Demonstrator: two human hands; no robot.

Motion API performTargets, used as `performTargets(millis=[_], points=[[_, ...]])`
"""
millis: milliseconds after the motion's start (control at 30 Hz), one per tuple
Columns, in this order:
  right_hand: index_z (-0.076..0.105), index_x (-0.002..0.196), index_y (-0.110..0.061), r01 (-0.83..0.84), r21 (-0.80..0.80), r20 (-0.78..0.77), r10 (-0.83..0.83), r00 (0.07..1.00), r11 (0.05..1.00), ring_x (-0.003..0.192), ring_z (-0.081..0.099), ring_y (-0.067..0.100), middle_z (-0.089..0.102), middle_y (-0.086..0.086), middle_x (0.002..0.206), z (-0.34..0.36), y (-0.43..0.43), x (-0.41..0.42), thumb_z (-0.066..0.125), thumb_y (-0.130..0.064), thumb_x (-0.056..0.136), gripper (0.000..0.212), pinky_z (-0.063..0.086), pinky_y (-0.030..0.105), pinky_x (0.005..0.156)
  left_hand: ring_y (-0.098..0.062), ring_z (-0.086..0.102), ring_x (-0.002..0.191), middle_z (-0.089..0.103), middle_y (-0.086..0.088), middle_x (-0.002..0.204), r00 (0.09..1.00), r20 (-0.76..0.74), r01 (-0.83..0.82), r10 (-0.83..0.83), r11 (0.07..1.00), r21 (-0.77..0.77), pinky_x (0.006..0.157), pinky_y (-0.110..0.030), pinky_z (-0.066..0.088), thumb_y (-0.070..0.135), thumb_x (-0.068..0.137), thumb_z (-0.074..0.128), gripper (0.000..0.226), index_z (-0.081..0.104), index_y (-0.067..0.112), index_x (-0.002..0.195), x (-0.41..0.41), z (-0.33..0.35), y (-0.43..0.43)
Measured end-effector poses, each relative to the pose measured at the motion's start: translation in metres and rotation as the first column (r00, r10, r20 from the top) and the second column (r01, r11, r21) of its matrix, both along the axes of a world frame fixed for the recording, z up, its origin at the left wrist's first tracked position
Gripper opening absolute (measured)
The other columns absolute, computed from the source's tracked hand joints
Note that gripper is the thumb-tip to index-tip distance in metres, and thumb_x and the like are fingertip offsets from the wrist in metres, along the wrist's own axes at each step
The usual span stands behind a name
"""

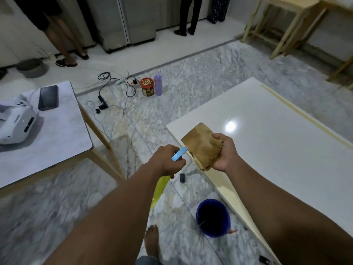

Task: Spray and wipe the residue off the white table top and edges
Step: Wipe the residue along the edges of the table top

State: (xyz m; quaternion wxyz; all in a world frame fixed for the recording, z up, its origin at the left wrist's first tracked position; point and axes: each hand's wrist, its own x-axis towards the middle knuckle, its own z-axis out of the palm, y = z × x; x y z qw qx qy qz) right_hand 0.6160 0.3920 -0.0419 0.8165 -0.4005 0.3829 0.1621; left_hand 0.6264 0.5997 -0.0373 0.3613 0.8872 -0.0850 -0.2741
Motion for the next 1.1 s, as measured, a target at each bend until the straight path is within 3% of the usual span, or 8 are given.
performTargets(millis=[233,433,533,600,700,800,933,1100], points=[[0.061,0.107,-0.012,-0.321,-0.265,-0.175,0.282,0.943,0.909,0.084,0.061,0.027,0.064,0.009,0.096,-0.001,-0.067,-0.017,0.059,-0.03,0.089,0.025,0.049,0.035,0.077,-0.024,0.075,0.053,0.069,-0.009,0.073,0.959,0.068,-0.266,0.276,0.955,-0.127,0.045,-0.018,0.052,0.021,0.095,0.064,0.013,0.066,0.008,0.096,-0.058,-0.033,-0.035],[0.054,0.098,-0.012,-0.63,-0.563,-0.322,0.56,0.763,0.535,0.08,0.055,0.027,0.054,0.01,0.092,0.006,-0.06,0.055,0.055,-0.025,0.088,0.015,0.045,0.034,0.07,-0.028,0.075,0.058,0.07,-0.01,0.074,0.904,0.046,-0.411,0.426,0.893,-0.183,0.06,-0.041,0.066,0.024,0.094,0.068,0.016,0.067,0.01,0.101,-0.058,-0.074,-0.046],[0.054,0.085,-0.013,-0.509,-0.809,-0.211,0.664,0.718,0.293,0.071,0.055,0.023,0.058,0.008,0.085,-0.003,-0.032,0.117,0.048,-0.028,0.091,0.017,0.04,0.028,0.066,-0.034,0.071,0.065,0.069,-0.012,0.073,0.887,0.073,-0.44,0.457,0.882,-0.168,0.064,-0.051,0.065,0.035,0.086,0.066,0.019,0.066,0.017,0.089,-0.034,-0.094,-0.041],[0.058,0.099,-0.014,-0.377,-0.922,-0.18,0.761,0.623,0.091,0.07,0.062,0.017,0.064,0.006,0.088,-0.021,-0.014,0.147,0.044,-0.033,0.095,0.024,0.041,0.026,0.061,-0.035,0.07,0.065,0.067,-0.012,0.071,0.876,0.083,-0.459,0.475,0.874,-0.163,0.064,-0.052,0.064,0.04,0.084,0.063,0.022,0.065,0.019,0.086,-0.022,-0.105,-0.036],[0.047,0.139,-0.011,-0.312,-0.928,-0.323,0.859,0.397,-0.205,0.115,0.06,0.033,0.059,0.015,0.132,-0.074,0.016,0.177,0.045,-0.033,0.097,0.048,0.047,0.035,0.089,-0.034,0.068,0.063,0.066,-0.013,0.07,0.854,0.098,-0.492,0.51,0.855,-0.164,0.062,-0.053,0.063,0.04,0.084,0.063,0.026,0.064,0.014,0.087,-0.002,-0.122,-0.026],[0.041,0.146,-0.011,-0.308,-0.818,-0.563,0.785,0.258,-0.486,0.136,0.041,0.036,0.043,0.015,0.15,-0.124,0.031,0.171,0.043,-0.047,0.097,0.061,0.04,0.045,0.106,-0.034,0.068,0.062,0.066,-0.013,0.07,0.836,0.091,-0.524,0.541,0.837,-0.157,0.06,-0.053,0.063,0.031,0.088,0.068,0.02,0.066,0.011,0.087,0.007,-0.135,-0.016],[0.052,0.133,-0.013,-0.022,-0.834,-0.507,0.75,0.425,-0.552,0.129,0.043,0.036,0.051,0.013,0.139,-0.138,0.044,0.18,0.039,-0.05,0.097,0.053,0.04,0.047,0.099,-0.034,0.068,0.062,0.067,-0.013,0.07,0.824,0.049,-0.555,0.564,0.821,-0.133,0.061,-0.054,0.062,0.027,0.088,0.07,0.016,0.065,0.012,0.085,0.012,-0.151,-0.003],[0.047,0.142,-0.01,0.163,-0.814,-0.483,0.805,0.344,-0.558,0.139,0.038,0.037,0.045,0.015,0.151,-0.167,0.044,0.189,0.037,-0.047,0.096,0.06,0.028,0.053,0.115,-0.037,0.066,0.057,0.065,-0.014,0.066,0.843,0.061,-0.525,0.535,0.842,-0.127,0.058,-0.056,0.059,0.036,0.084,0.064,0.024,0.062,0.013,0.082,0.018,-0.168,0.0]])
